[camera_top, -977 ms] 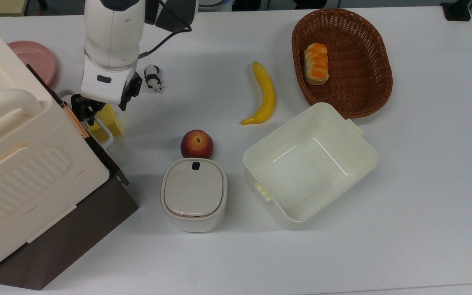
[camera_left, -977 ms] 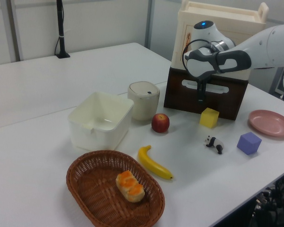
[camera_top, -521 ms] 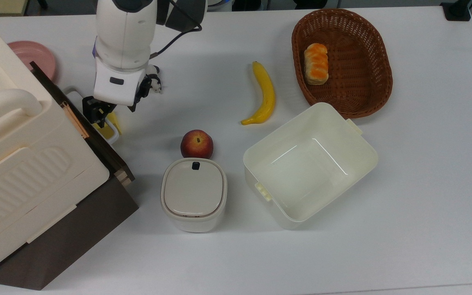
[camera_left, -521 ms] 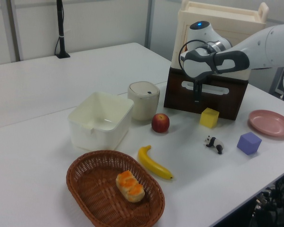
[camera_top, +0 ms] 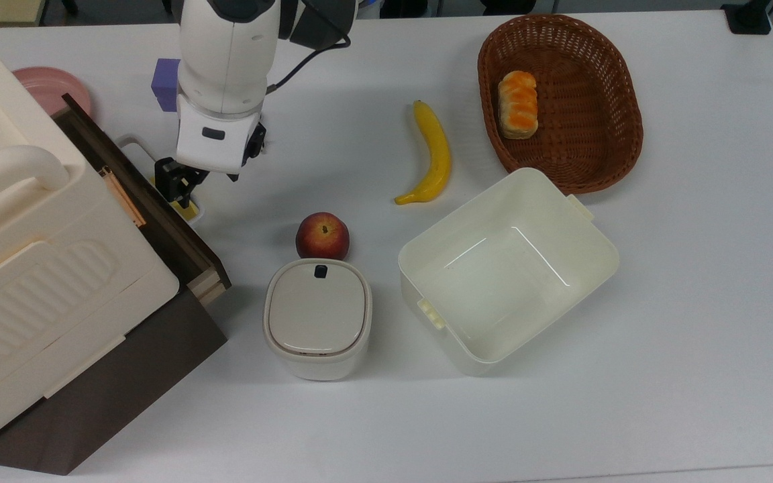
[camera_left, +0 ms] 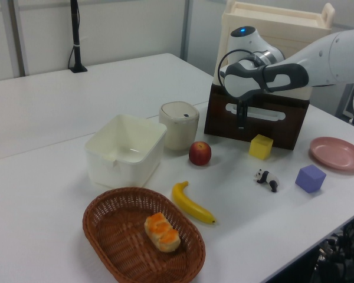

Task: Slide open the drawer
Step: 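Pull the drawer handle outward, sliding the drawer out of the unit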

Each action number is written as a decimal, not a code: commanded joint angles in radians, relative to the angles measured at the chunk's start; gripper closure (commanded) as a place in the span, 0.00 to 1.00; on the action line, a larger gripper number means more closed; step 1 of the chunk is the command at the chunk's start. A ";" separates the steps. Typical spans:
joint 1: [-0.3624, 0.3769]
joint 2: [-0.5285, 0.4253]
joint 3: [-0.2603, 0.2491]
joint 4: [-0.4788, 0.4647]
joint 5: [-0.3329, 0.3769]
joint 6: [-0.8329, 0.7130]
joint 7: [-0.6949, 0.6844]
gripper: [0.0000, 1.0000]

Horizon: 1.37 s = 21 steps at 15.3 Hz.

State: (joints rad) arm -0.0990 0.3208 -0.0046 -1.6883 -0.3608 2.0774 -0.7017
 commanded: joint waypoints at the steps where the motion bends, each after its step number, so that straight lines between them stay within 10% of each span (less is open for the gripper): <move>1: 0.008 -0.039 0.014 -0.050 -0.018 -0.022 0.031 0.19; 21: 0.050 -0.063 0.074 -0.070 -0.018 -0.102 0.094 0.19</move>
State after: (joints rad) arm -0.0750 0.2998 0.0567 -1.6933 -0.3725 1.9867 -0.6436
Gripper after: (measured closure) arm 0.185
